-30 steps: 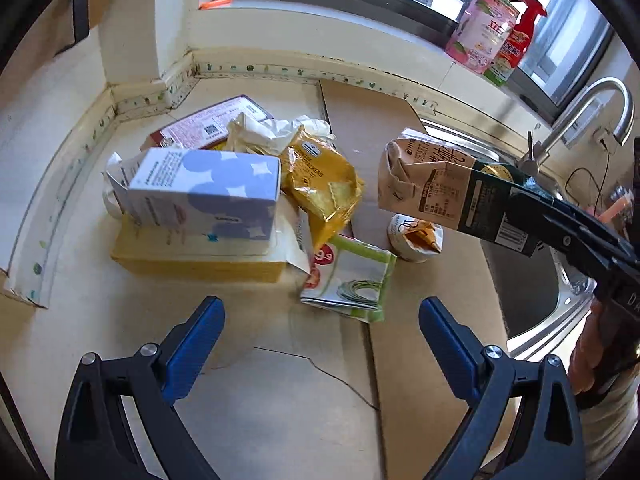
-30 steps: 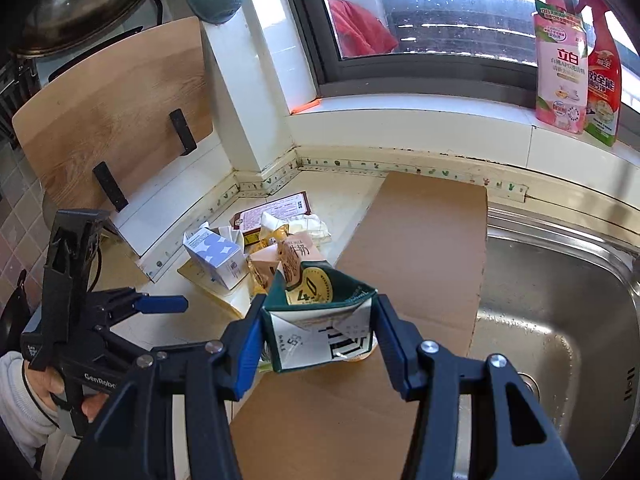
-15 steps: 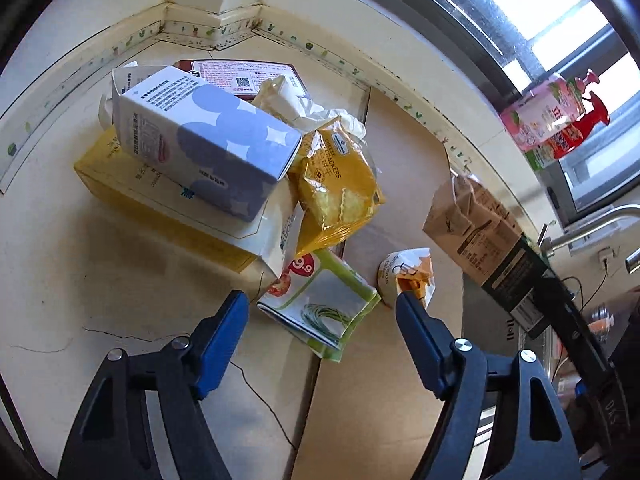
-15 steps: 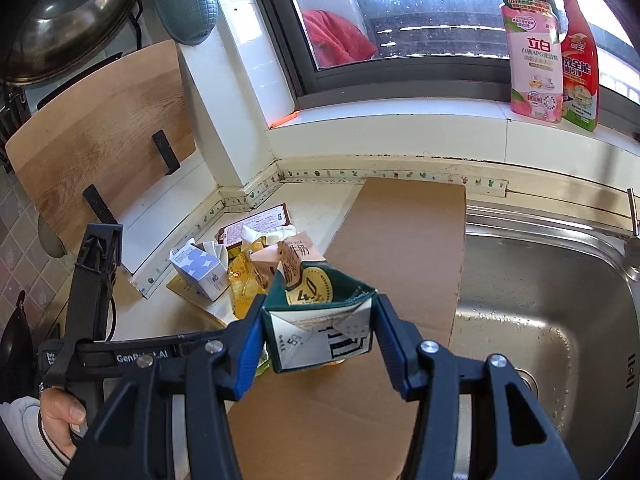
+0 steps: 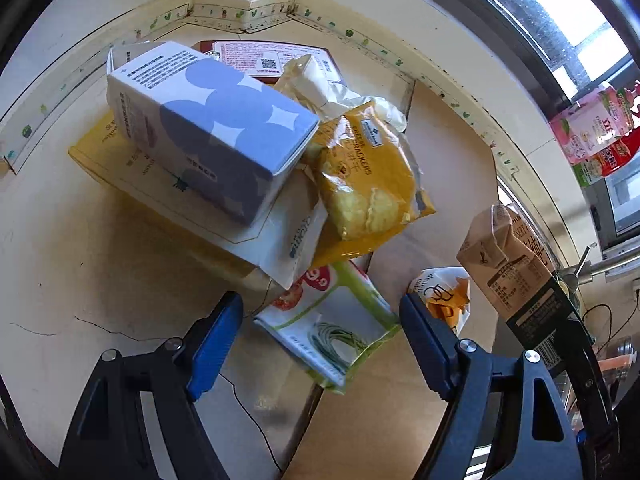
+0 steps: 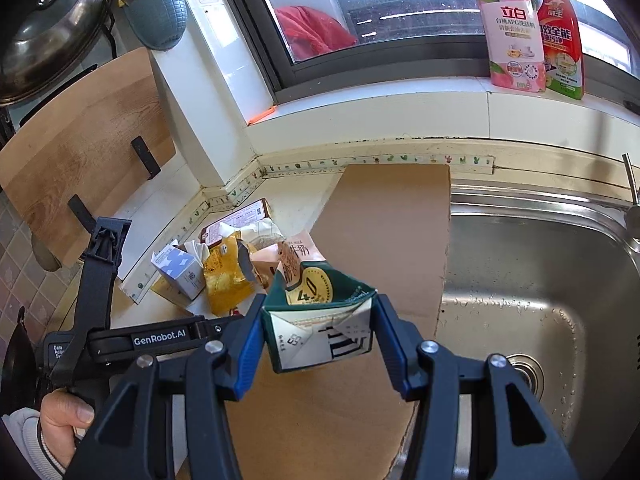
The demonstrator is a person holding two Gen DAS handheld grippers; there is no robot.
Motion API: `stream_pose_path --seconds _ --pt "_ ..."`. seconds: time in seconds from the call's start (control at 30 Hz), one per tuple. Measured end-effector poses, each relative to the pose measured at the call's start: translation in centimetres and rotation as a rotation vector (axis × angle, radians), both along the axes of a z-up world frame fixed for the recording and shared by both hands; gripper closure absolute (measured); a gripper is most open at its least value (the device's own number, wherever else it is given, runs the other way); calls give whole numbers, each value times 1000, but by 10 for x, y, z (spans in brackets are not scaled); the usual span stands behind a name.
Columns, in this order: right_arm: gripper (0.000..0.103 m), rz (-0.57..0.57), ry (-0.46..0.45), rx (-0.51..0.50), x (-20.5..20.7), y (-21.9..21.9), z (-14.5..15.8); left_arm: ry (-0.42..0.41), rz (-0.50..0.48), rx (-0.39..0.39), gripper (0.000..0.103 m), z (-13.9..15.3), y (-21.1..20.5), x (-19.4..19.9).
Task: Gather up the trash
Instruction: 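Grasp the green-and-white carton with the right tool while the left grasps a green wrapper, then carry both items down to the bin and open both tools to drop them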
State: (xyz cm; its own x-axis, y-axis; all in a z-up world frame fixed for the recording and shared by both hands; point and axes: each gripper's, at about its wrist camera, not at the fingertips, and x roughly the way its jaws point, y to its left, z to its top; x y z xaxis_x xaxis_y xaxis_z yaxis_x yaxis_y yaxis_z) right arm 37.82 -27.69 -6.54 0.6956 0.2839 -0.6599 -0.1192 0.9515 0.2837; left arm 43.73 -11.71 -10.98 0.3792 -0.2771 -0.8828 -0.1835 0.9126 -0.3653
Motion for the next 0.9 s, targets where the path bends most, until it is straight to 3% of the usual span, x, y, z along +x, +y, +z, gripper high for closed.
stream_pose_path --seconds 0.1,0.3,0.43,0.7,0.9 --pt "51 5 6 2 -3 1 -4 1 9 7 32 -1 2 -3" --pt "51 3 11 9 -12 2 -3 -5 -16 -16 76 5 10 -18" --pt "51 13 -5 5 -27 10 8 -22 -67 18 93 16 15 -32" --pt "51 46 -28 -16 -71 35 34 -87 -169 57 94 53 34 -76" --pt "51 76 -45 -5 -124 62 49 -144 -252 82 94 87 60 -138"
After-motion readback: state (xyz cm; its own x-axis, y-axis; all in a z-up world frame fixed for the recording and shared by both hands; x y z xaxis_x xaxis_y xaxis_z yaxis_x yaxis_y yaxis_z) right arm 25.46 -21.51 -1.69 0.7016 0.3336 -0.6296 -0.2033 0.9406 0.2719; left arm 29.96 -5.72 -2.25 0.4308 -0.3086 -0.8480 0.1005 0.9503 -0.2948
